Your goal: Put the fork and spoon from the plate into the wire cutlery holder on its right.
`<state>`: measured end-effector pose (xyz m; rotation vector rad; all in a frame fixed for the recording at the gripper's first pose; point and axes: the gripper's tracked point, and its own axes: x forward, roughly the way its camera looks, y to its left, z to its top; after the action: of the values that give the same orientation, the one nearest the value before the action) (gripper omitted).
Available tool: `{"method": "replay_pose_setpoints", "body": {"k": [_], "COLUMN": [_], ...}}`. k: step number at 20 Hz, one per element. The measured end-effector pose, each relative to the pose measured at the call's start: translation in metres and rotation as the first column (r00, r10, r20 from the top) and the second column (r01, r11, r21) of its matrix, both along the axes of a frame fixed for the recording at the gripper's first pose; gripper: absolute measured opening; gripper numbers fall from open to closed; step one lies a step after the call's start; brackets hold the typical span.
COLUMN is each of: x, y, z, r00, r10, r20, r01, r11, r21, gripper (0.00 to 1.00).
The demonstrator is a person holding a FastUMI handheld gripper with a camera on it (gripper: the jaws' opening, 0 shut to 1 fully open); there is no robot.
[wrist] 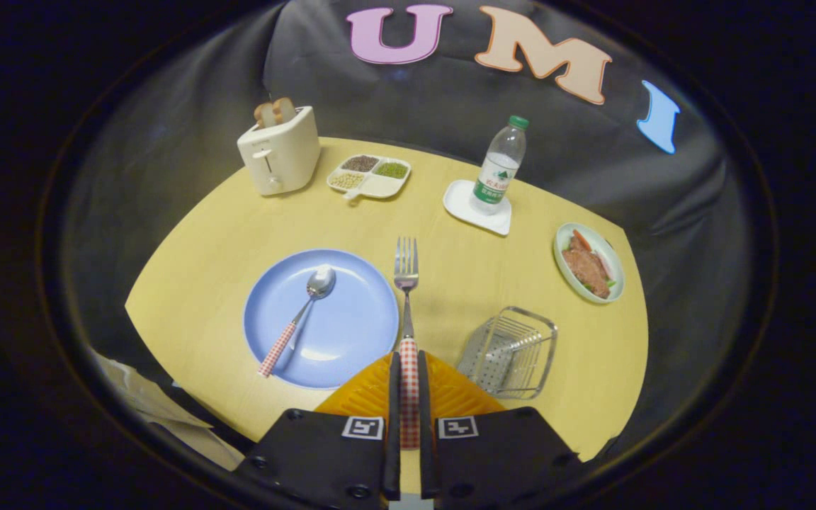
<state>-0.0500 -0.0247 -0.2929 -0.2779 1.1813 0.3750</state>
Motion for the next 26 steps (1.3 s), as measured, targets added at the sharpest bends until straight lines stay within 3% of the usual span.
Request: {"method": "replay_pose_setpoints", "body": {"k": [9,18,26], "x": [-0.003,-0.006,-0.005], "y": [-0.058,-0.115,-0.125], "z": [0.030,0.031,0.011], "r00": [0.991,0.968,0.915], "r10": [0.069,0.071,0.105], "r20": [-0.116,-0.240,-0.390], "r01": [-0.074,-0.100,-0.179], "r11": [0.997,0.988,0.971], "r21": [-0.037,-0.113,-0.157], "gripper": [0.14,0.14,0.14]}}
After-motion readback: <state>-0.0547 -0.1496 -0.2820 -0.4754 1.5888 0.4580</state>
